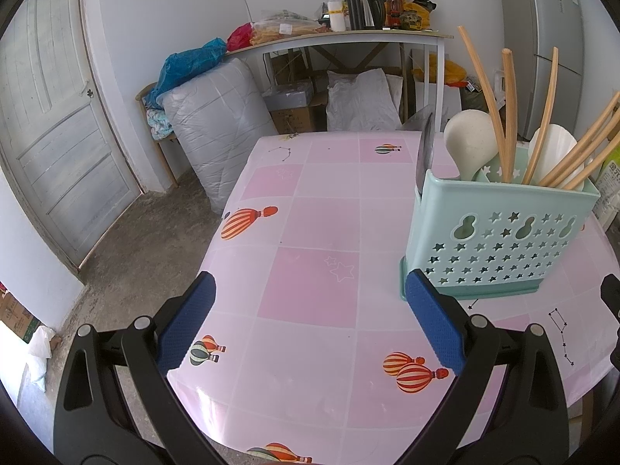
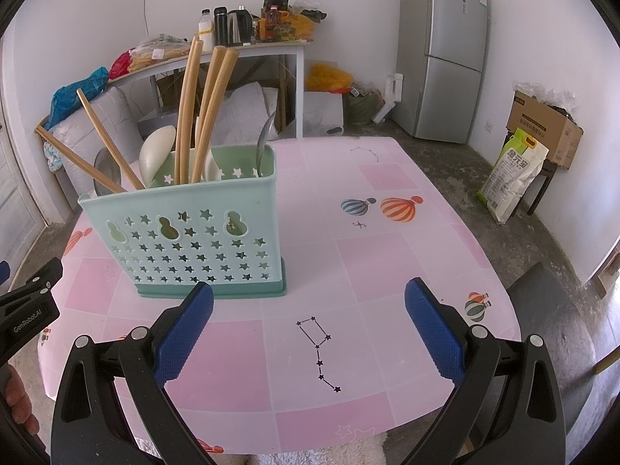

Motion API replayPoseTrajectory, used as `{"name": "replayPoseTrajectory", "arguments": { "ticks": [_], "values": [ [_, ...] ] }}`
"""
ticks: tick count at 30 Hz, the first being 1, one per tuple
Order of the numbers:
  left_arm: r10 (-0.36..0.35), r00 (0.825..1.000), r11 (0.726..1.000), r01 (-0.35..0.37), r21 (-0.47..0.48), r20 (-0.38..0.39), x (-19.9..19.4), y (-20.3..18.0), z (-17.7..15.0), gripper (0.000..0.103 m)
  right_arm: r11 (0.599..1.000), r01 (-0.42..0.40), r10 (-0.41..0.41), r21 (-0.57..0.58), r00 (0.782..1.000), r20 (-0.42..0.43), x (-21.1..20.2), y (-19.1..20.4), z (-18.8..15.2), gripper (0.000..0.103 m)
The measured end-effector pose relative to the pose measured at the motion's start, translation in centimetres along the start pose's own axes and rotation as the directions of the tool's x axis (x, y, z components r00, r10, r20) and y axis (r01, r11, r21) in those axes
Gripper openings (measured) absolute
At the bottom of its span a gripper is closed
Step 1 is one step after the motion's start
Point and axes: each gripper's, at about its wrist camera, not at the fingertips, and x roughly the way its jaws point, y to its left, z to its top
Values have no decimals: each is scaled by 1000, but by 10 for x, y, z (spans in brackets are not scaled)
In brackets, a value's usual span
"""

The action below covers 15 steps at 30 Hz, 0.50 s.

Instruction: Organize utensils

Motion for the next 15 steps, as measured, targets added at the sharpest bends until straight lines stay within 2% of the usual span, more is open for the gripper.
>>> {"name": "replayPoseTrajectory", "arguments": {
  "ticks": [15],
  "values": [
    [0, 1000, 1000, 0, 0, 0, 0, 1, -1, 94, 1000, -1, 1, -1, 1000, 0, 0, 1, 0, 96]
  ]
}}
